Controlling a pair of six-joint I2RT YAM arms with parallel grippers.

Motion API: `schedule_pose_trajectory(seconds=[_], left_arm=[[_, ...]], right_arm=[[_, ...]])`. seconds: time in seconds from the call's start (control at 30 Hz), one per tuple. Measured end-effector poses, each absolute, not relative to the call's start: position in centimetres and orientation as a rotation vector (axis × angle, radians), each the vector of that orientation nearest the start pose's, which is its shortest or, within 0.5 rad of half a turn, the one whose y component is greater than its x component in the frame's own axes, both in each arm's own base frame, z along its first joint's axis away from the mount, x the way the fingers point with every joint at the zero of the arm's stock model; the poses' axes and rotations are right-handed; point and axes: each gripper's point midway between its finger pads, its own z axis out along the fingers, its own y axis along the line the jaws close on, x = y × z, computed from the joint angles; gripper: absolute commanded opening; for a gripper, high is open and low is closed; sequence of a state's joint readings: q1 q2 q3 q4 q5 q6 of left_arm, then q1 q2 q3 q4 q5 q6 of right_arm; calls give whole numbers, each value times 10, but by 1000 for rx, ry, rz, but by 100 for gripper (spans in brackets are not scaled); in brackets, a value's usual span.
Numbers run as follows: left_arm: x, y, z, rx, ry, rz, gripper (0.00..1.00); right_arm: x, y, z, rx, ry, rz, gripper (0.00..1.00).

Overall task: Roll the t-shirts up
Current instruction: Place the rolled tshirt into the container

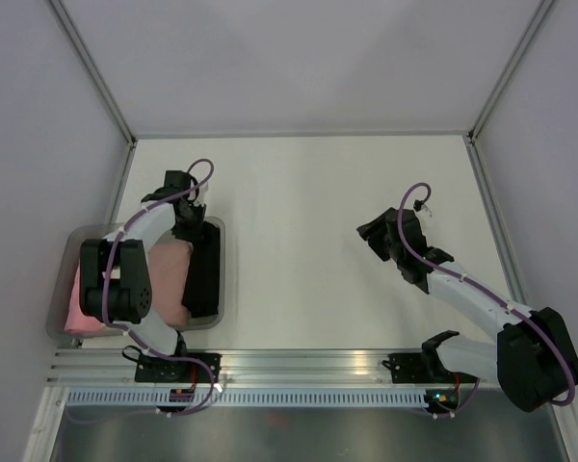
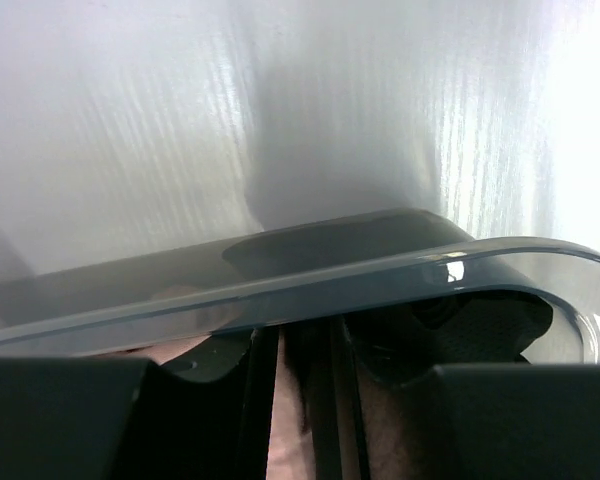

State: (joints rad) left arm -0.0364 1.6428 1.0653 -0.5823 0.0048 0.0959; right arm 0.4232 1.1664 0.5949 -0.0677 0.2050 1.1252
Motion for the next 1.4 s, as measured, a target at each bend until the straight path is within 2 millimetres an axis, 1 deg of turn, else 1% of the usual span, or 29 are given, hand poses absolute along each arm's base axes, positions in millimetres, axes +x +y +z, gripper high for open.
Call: schedule_pose_trajectory(seconds=[0.17,0.33,0.5,0.6,0.67,0.7,0.8,0.9,0.97,1.0,1.03,1.1,1.13,1.2,1.3,1.4], left_arm=[[333,-16,38,201,2730,-34,35],[333,-20,37,206,2727,-60,36],[332,-19,36,206,2730,-57,40],[332,-13,38,203,2729,-11,43],[332,-6,43,205,2718,30,46],[332,-2,49,214,2701,55,46],[335,8,76,232,2623,113,46],[335,9,101,254,2558,124,45],[335,3,113,286,2525,101,43],[335,-1,115,304,2515,86,42],[334,-7,117,327,2509,68,39],[331,-26,117,389,2502,3,35],[331,-33,116,413,2502,-14,35],[329,-43,110,451,2514,-47,34],[329,-45,95,463,2559,-56,33],[330,-47,87,476,2583,-60,33]], right_arm=[[316,144,106,890,2094,625,57],[316,144,106,891,2095,624,57],[316,144,106,890,2095,624,57],[316,144,106,890,2095,624,57],[316,144,106,890,2095,624,57],[316,144,106,890,2094,624,57],[316,143,106,890,2093,625,57],[316,144,106,890,2093,625,57],[316,143,106,887,2094,624,57],[316,143,106,886,2094,623,57],[316,143,106,886,2094,623,57],[316,143,106,886,2094,623,57],[316,143,106,886,2094,623,57],[316,143,106,886,2094,623,57],[316,143,106,886,2094,624,57],[316,143,106,886,2093,623,57]])
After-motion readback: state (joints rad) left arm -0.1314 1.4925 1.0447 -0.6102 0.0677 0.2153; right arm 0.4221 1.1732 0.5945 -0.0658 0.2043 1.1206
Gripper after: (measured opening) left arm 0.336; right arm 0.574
